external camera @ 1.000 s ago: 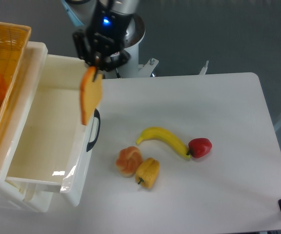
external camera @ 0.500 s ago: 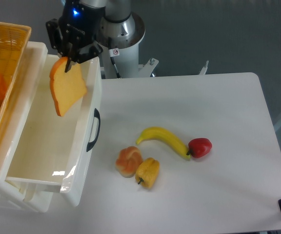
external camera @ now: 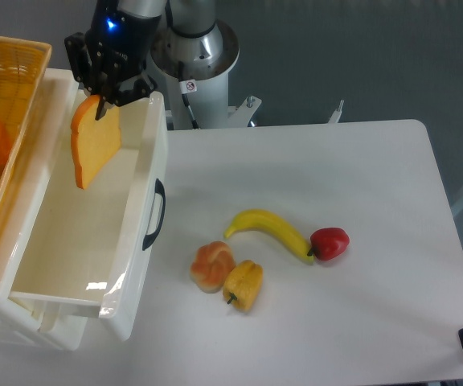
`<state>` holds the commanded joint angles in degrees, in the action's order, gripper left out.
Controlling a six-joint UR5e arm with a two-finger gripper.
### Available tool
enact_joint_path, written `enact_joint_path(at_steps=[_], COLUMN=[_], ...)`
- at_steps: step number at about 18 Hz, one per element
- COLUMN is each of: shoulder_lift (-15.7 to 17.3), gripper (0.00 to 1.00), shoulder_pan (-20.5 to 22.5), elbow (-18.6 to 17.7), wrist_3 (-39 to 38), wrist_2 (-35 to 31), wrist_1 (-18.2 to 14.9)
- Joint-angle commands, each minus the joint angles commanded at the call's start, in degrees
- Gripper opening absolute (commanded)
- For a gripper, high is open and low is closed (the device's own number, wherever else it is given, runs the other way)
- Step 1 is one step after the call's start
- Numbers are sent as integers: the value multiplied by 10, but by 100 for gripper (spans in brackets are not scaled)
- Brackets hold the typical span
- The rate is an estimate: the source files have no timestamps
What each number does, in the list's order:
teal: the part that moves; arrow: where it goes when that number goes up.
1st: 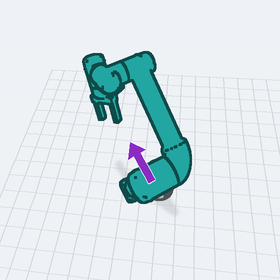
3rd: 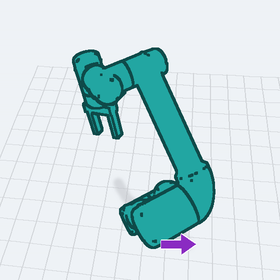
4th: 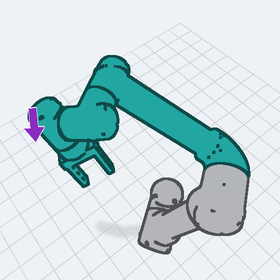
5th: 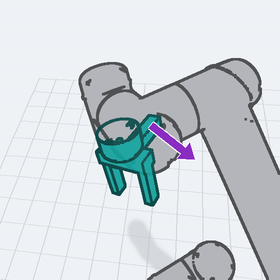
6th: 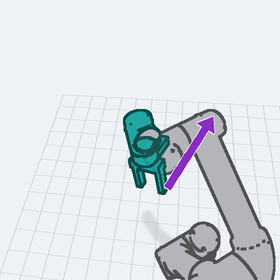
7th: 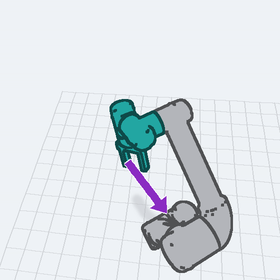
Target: Place the bread slice in the upper white drawer
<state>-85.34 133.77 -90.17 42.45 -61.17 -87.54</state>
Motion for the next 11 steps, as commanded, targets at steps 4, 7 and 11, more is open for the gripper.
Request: enact_joint_path(at_steps=[4, 7, 11], shoulder_lift=[-11, -11, -11], gripper=[70, 81, 87], shoulder_pan=[-4, -4, -4], elbow=[0, 0, 0], wrist_3=[4, 7, 8], wrist_2=[-2, -2, -2], wrist_1=[2, 3, 4])
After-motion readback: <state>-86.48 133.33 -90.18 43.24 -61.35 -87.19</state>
